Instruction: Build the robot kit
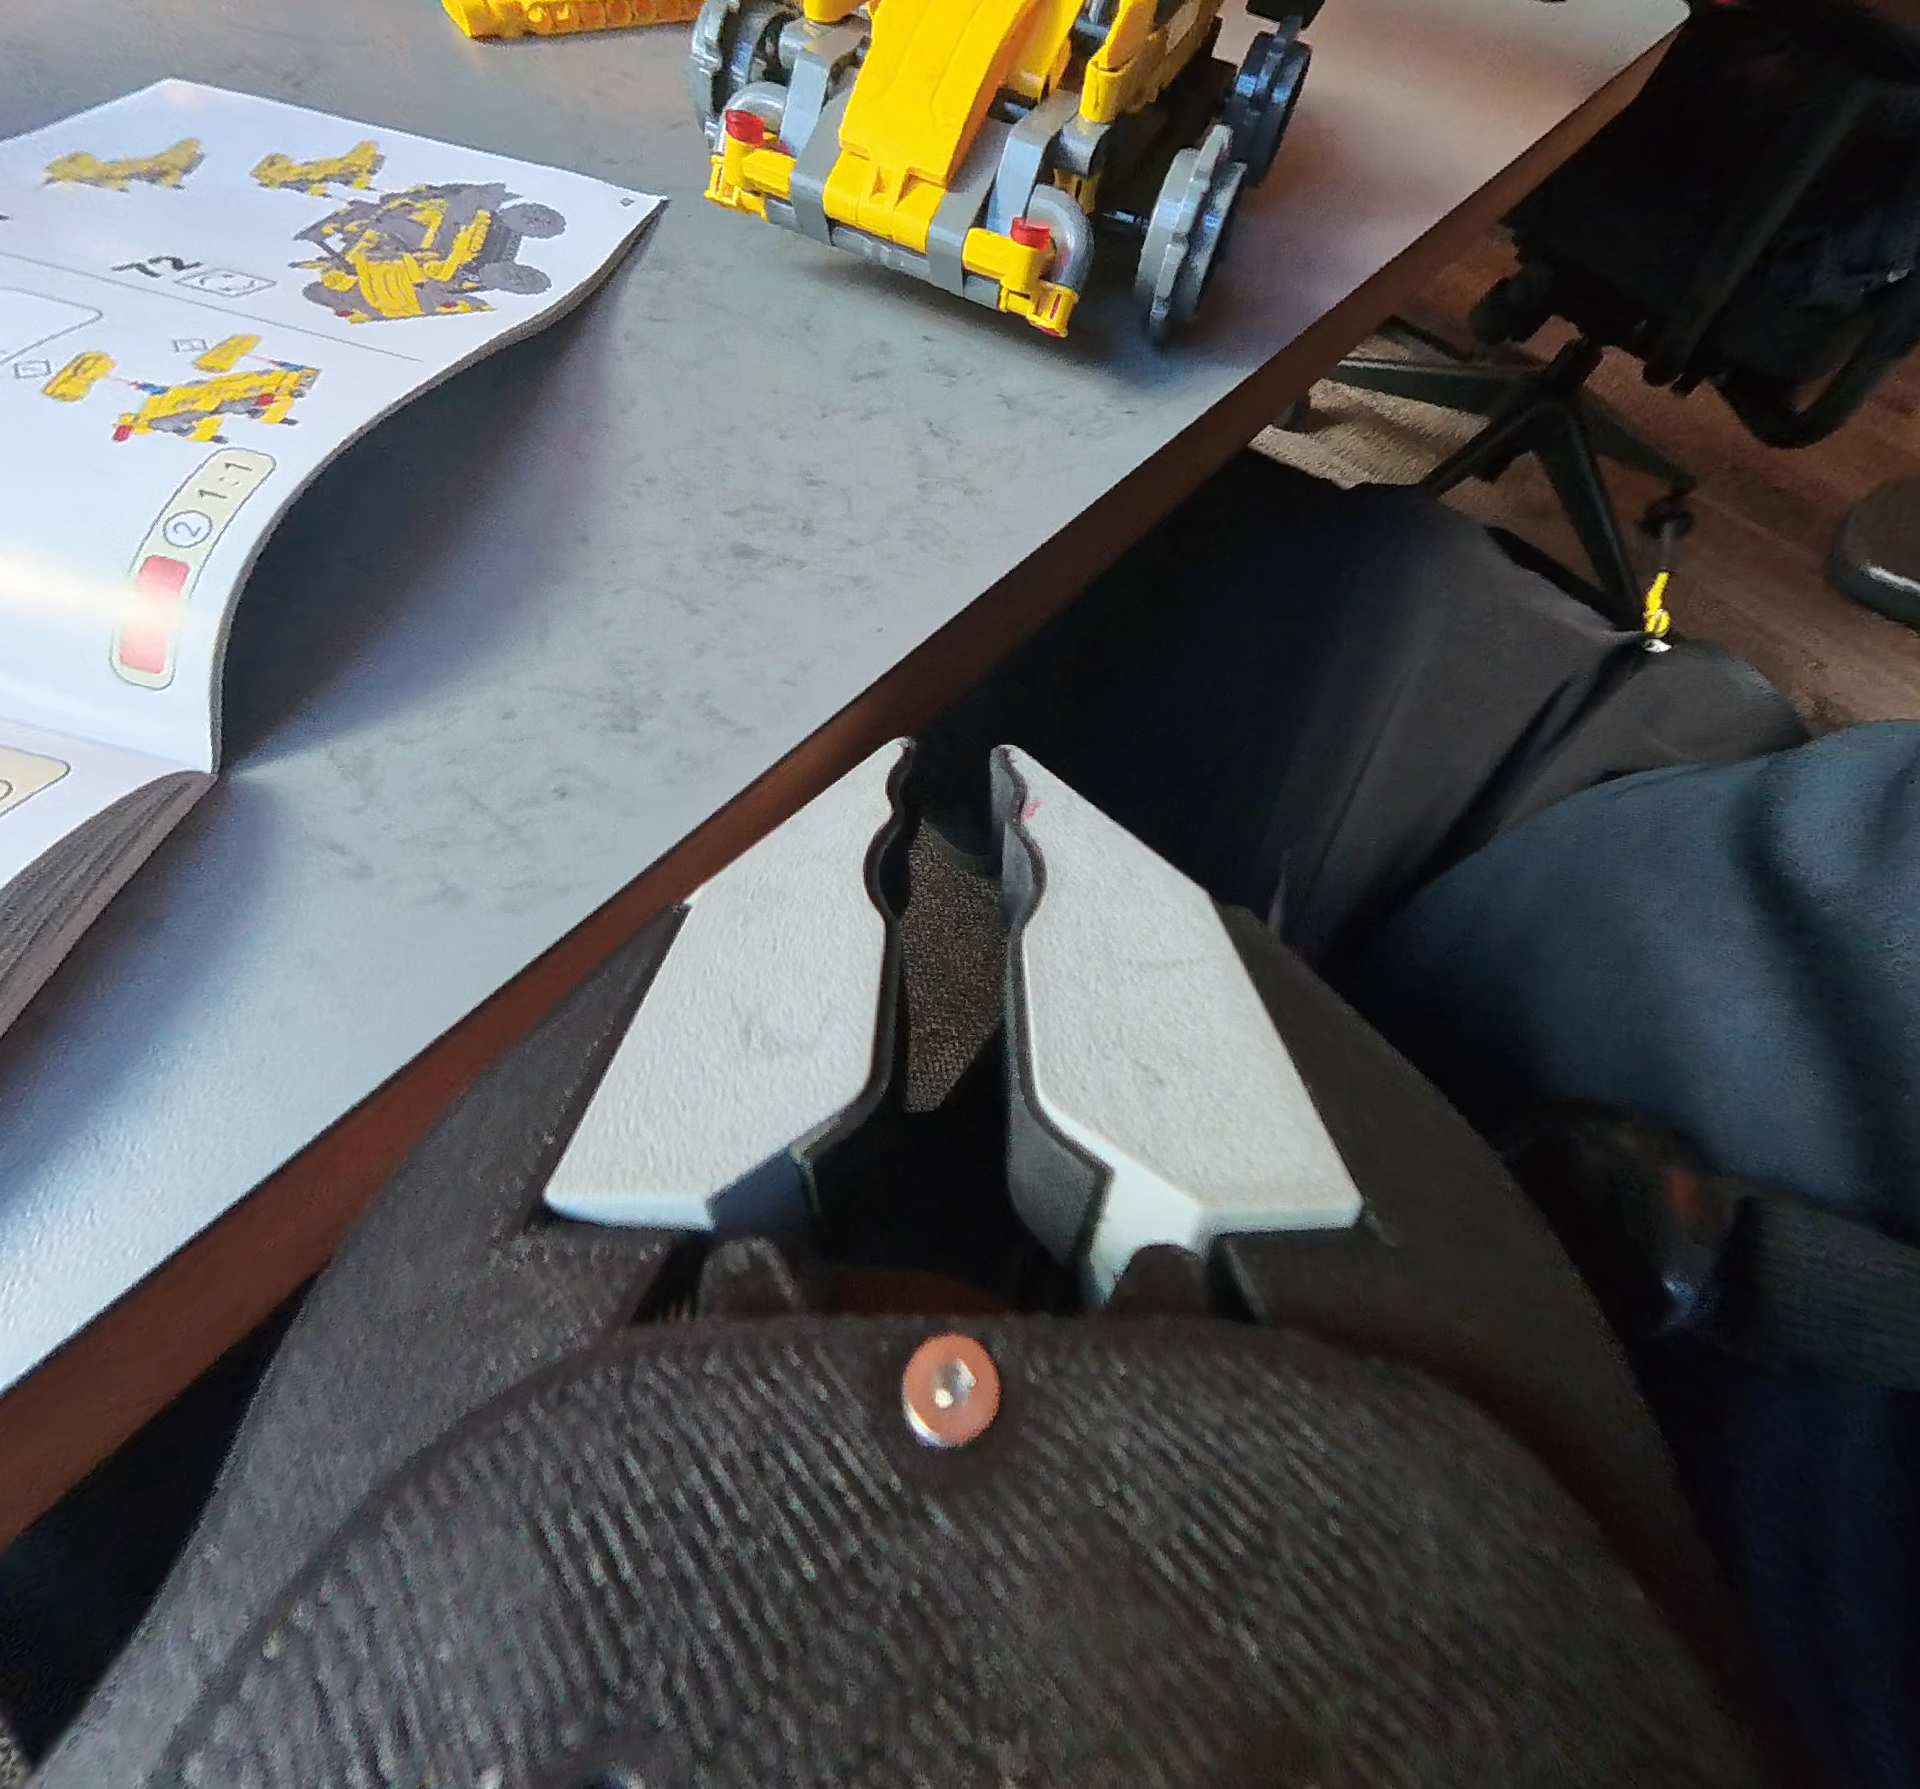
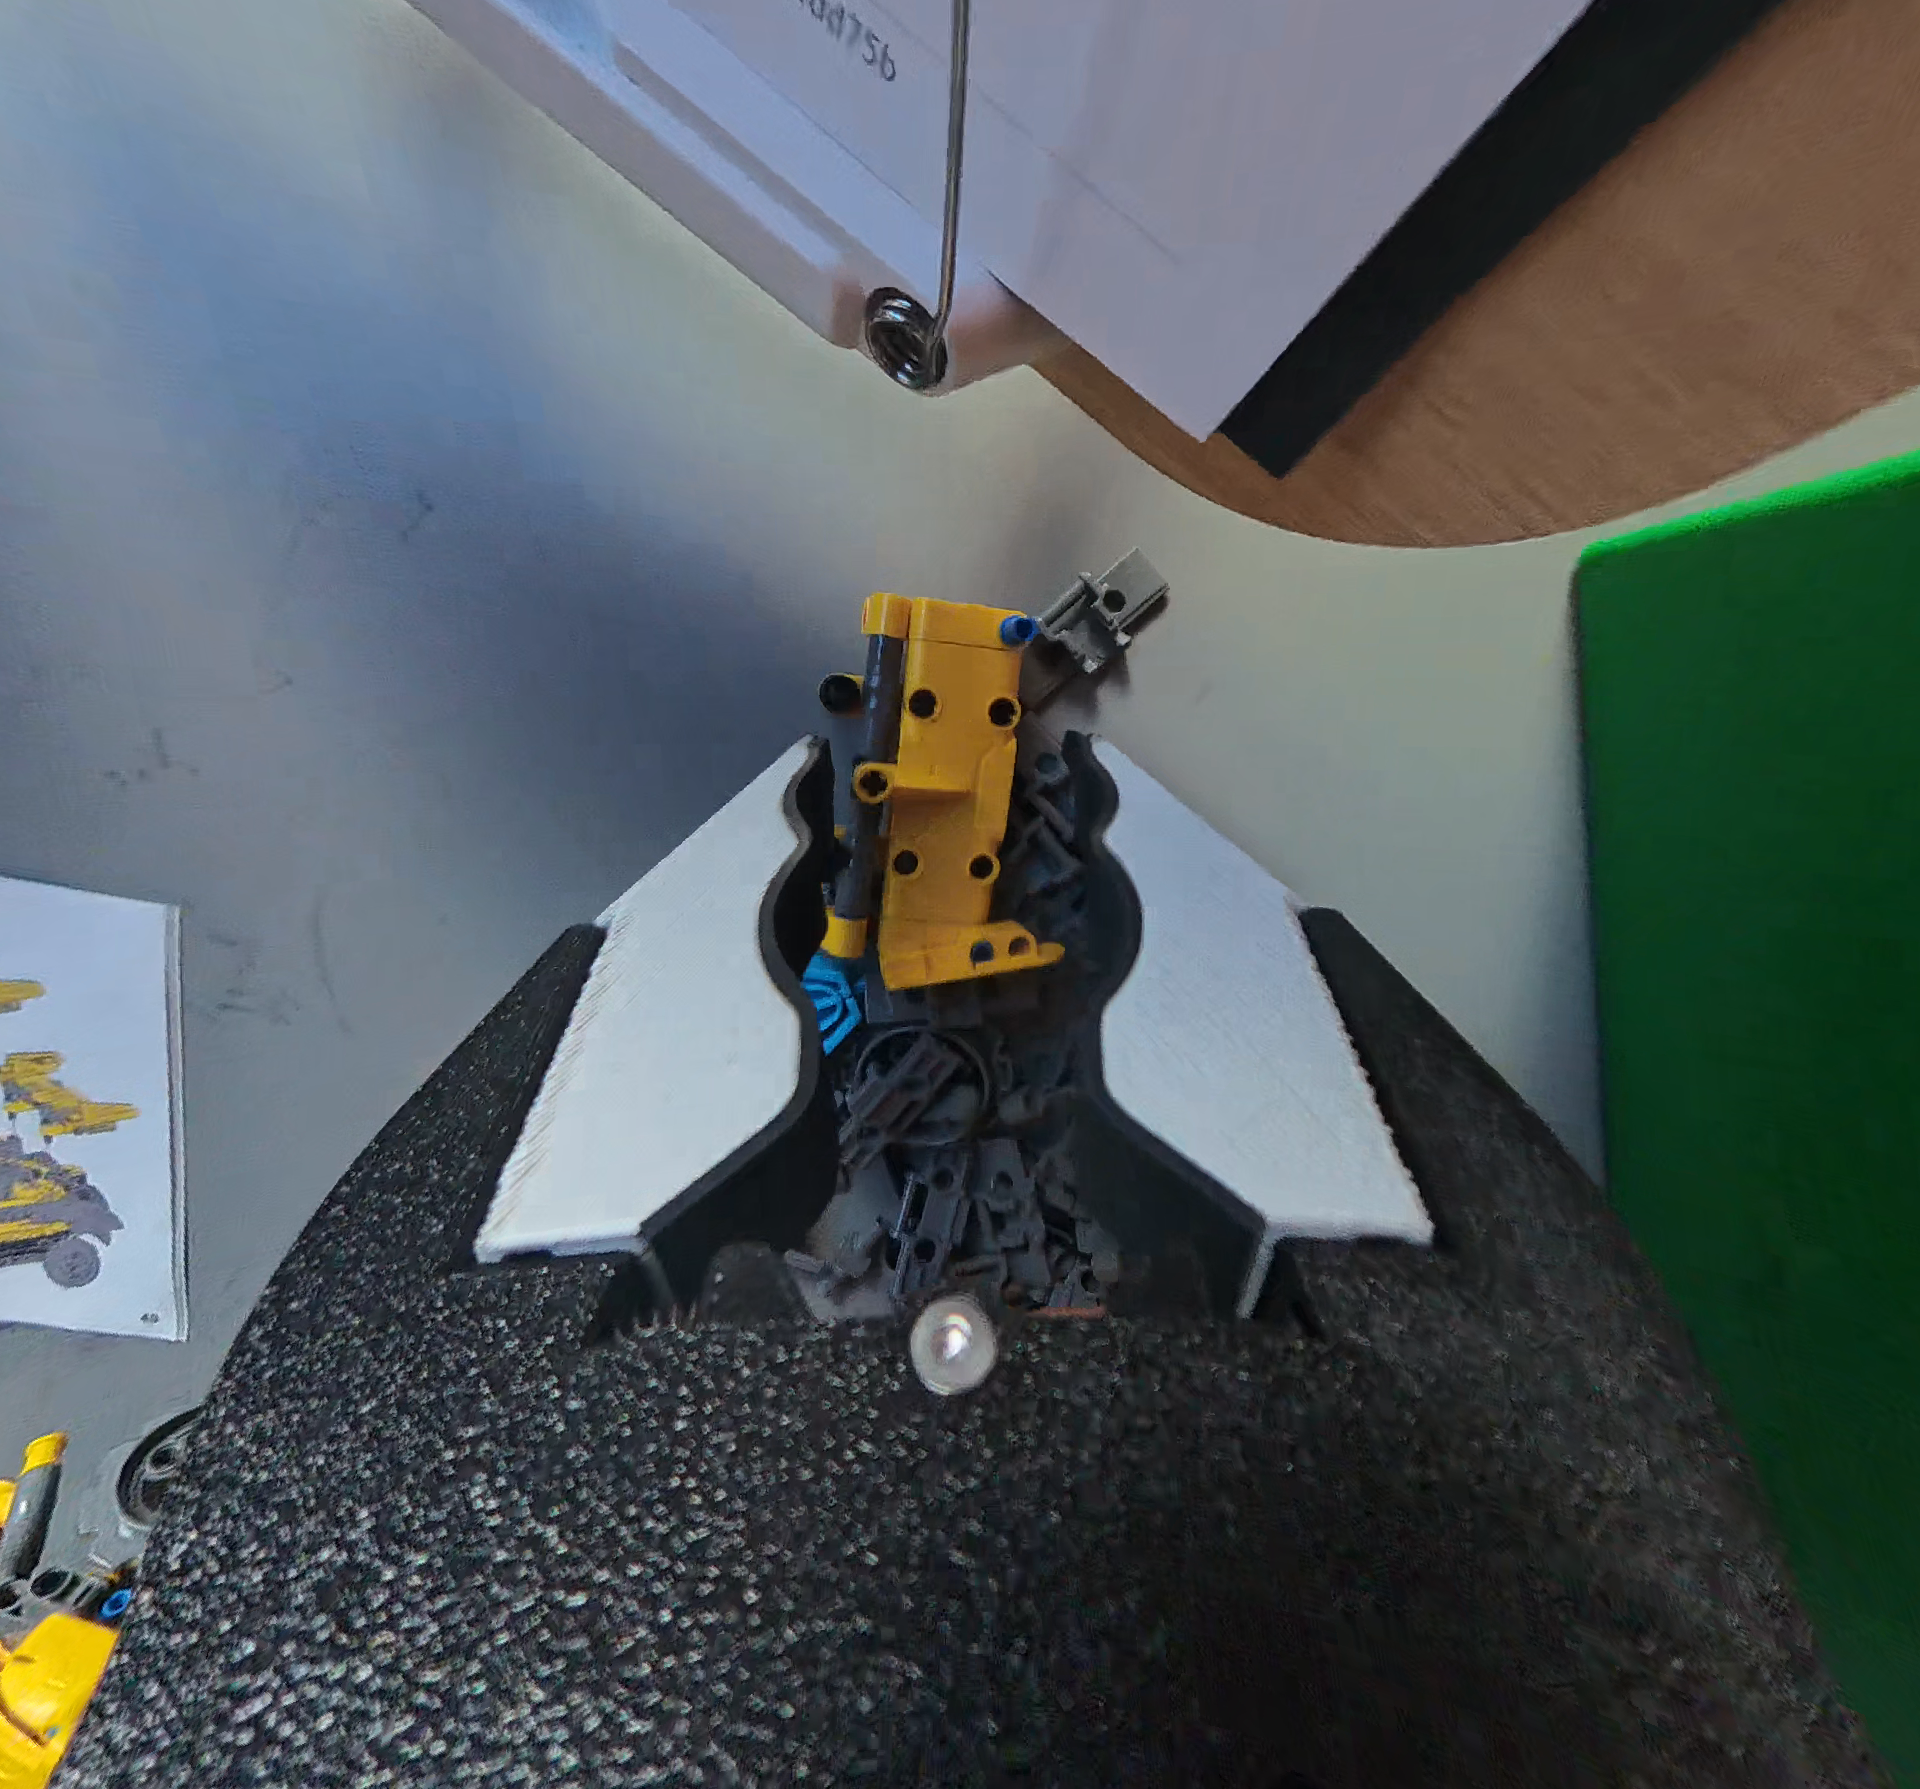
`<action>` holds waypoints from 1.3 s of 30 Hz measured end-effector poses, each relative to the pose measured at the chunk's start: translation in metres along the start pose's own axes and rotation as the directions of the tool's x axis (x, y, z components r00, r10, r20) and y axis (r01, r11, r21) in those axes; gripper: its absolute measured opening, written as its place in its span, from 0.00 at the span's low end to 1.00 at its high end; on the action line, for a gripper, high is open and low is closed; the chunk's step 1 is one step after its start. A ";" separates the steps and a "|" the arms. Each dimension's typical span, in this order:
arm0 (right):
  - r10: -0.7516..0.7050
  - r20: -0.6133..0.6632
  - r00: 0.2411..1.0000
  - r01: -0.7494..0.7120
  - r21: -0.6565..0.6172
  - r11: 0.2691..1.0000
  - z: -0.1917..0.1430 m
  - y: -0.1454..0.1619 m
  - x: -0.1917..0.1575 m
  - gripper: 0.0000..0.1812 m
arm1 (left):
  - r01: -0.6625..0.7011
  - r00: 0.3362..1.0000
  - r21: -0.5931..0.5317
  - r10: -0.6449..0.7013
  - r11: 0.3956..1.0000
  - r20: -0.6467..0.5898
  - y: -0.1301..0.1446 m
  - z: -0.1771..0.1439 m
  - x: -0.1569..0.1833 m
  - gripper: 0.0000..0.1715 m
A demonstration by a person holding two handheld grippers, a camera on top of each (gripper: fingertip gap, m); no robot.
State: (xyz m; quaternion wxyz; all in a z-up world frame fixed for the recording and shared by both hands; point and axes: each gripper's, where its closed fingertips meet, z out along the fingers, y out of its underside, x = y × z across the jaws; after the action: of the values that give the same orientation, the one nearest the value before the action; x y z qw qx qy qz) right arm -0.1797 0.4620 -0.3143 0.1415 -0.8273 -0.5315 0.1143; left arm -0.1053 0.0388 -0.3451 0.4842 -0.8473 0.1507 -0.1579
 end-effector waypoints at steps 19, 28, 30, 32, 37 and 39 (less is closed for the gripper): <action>-0.048 0.077 0.996 0.041 0.092 0.995 -0.070 0.010 -0.016 0.19 | -0.011 1.000 -0.021 0.011 1.000 0.009 0.004 0.000 0.001 0.06; 0.048 0.098 0.994 -0.061 0.134 0.989 -0.159 0.176 -0.005 0.19 | -0.021 1.000 -0.022 0.021 1.000 -0.003 0.003 0.000 0.009 0.06; 0.116 0.105 0.988 -0.131 0.145 0.981 -0.165 0.219 -0.002 0.19 | -0.018 1.000 -0.026 0.018 1.000 -0.017 0.003 0.001 0.015 0.06; 0.177 0.096 0.980 -0.188 0.122 0.975 -0.163 0.261 0.001 0.19 | -0.020 0.999 -0.026 0.019 0.999 -0.030 0.003 0.003 0.021 0.06; 0.205 0.046 0.978 -0.206 0.012 0.978 -0.135 0.327 -0.003 0.19 | -0.091 0.996 -0.046 0.091 0.995 -0.023 0.005 0.009 0.032 0.06; 0.172 0.012 0.985 -0.172 -0.022 0.985 -0.124 0.339 -0.004 0.19 | -0.115 0.993 -0.055 0.114 0.992 -0.016 0.006 0.011 0.033 0.06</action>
State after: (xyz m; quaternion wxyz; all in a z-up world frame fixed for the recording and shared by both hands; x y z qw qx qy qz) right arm 0.1478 0.3104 -0.3193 0.1189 -0.8707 -0.4602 0.1262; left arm -0.0715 0.0316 -0.3515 0.4678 -0.8494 0.2065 -0.1309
